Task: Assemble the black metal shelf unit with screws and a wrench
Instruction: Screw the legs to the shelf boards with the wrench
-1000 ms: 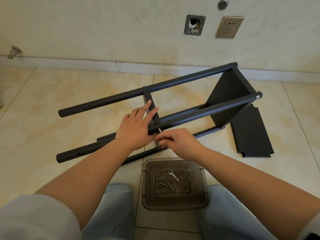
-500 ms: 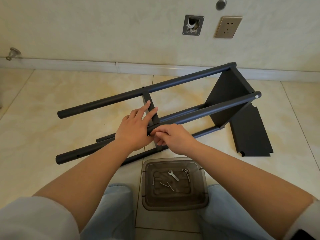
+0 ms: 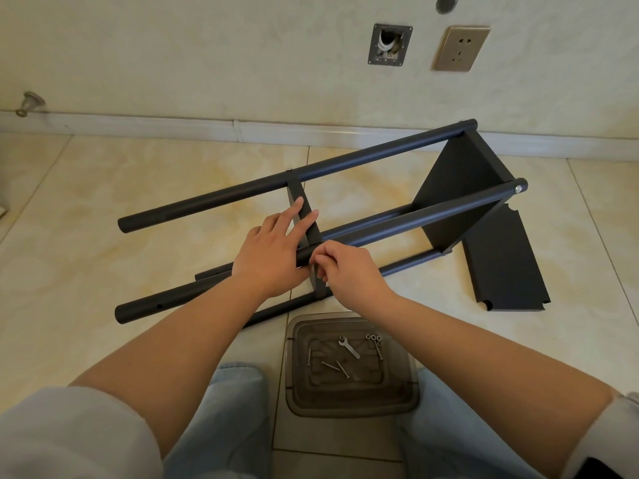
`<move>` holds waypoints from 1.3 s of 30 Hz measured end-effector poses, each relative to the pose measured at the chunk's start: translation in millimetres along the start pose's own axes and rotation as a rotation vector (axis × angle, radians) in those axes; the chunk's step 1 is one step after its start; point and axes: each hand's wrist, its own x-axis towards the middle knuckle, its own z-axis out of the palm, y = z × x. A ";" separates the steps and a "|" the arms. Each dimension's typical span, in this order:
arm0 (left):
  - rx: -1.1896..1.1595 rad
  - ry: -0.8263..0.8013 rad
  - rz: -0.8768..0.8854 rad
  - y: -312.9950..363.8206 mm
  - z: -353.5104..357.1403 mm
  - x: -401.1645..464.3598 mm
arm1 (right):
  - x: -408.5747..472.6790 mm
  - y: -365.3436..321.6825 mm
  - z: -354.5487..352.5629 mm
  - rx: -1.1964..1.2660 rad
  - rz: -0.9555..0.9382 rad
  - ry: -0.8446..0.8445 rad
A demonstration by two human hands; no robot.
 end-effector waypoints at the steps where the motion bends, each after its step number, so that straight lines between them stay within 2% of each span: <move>1: 0.001 -0.003 0.000 0.0 -0.2 -0.2 | 0.0 -1.1 -0.7 -0.049 -0.014 -0.009; 9: -0.014 0.009 0.004 -0.3 -1.2 -0.5 | 0.9 -0.3 -3.8 -0.162 -0.062 0.106; 15: -0.012 0.002 0.005 -1.0 0.2 -0.5 | 2.2 5.5 -5.0 -0.306 -0.187 0.148; 22: -0.013 0.009 0.000 -0.6 -0.3 -0.2 | 5.8 7.5 0.9 -0.201 -0.132 0.194; 24: -0.018 0.014 0.000 -0.8 0.3 -0.1 | 6.9 9.1 -0.5 -0.302 -0.222 0.183; 26: -0.013 0.019 0.001 -1.1 0.9 0.3 | 10.2 7.4 -5.1 -0.523 -0.430 0.146; 28: -0.008 0.026 0.003 -1.1 1.7 0.8 | 14.6 12.0 -5.4 -0.622 -0.544 0.188; 32: 0.000 0.024 0.003 -1.0 2.5 0.6 | 17.1 13.9 -2.4 -0.632 -0.569 0.280; 39: 0.004 0.017 0.003 -0.6 0.9 0.3 | 19.3 14.5 -3.3 -0.854 -0.629 0.314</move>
